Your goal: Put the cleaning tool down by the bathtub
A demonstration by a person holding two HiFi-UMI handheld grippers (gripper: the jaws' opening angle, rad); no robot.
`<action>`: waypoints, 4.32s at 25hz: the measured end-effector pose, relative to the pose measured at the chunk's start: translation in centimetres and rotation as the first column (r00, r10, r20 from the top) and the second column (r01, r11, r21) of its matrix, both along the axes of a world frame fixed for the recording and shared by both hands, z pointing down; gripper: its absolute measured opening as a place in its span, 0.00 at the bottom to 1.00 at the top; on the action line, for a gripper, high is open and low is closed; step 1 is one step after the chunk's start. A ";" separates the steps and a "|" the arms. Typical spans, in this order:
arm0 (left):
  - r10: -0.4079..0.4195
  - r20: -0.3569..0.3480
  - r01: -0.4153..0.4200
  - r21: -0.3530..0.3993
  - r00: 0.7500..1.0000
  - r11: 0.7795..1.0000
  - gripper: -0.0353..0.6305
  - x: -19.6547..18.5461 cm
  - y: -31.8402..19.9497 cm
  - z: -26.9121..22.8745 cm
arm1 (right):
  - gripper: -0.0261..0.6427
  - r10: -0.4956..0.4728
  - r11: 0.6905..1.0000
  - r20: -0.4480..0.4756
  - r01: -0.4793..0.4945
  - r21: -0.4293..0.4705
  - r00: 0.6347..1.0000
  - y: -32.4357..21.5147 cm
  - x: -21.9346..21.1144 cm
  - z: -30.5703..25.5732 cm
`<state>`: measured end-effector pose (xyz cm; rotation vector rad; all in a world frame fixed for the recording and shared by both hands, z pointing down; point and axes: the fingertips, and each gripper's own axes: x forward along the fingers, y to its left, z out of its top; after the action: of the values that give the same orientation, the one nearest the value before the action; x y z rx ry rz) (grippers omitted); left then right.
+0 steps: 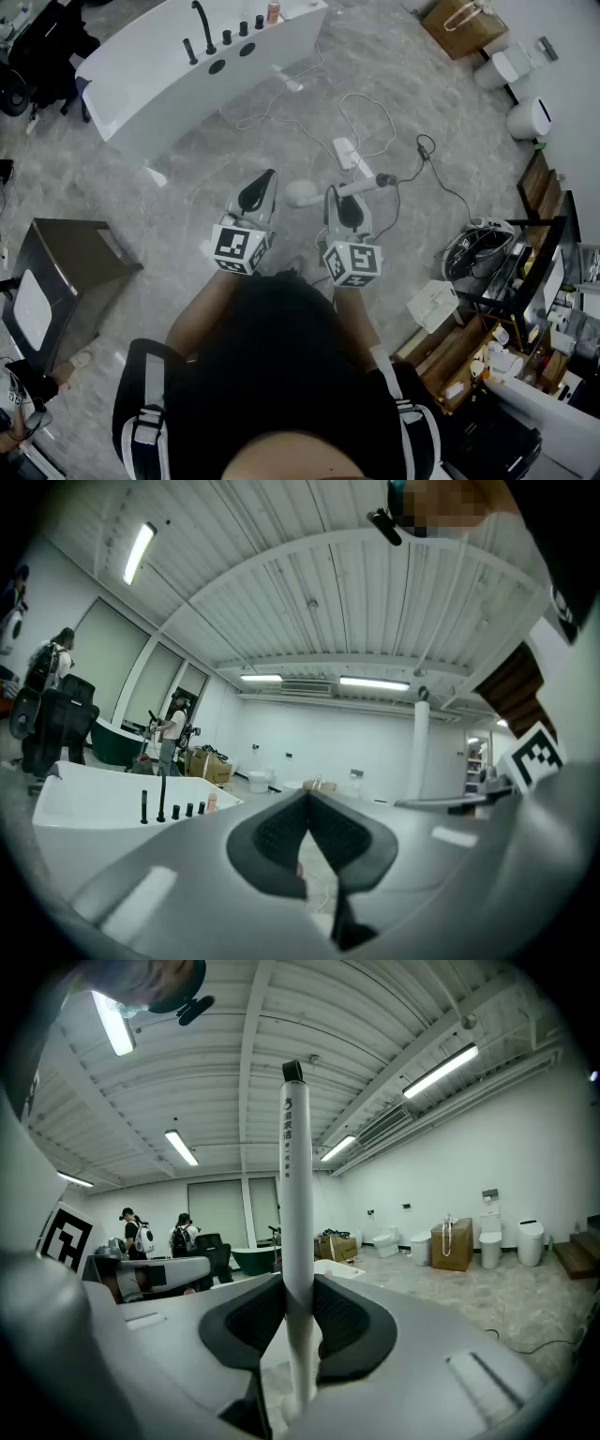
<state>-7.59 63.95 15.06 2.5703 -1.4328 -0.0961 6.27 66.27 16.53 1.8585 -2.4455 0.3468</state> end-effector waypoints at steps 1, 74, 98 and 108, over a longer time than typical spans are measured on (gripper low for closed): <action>0.005 -0.004 -0.005 0.002 1.000 1.000 0.07 -0.1 0.0 -0.1 | 0.18 0.000 1.000 -0.001 0.000 0.000 1.000 0.0 -0.1 0.0; -0.100 0.041 0.101 -0.009 0.994 0.995 0.07 11.4 -26.2 2.8 | 0.18 -0.064 0.998 0.009 0.064 -0.004 0.998 -28.7 12.2 2.9; -0.070 0.018 0.070 -0.020 0.997 0.997 0.07 6.6 -48.4 3.3 | 0.18 -0.035 0.998 -0.035 0.033 -0.045 0.999 -49.6 7.1 4.0; -0.046 0.024 0.046 -0.018 0.999 0.999 0.07 4.8 -55.4 4.2 | 0.18 0.006 0.998 -0.048 -0.009 -0.067 0.999 -56.3 5.5 5.8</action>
<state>-2.84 8.55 19.29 2.5330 -1.4942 -0.0591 11.77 9.96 22.32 1.8283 -2.3666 0.3752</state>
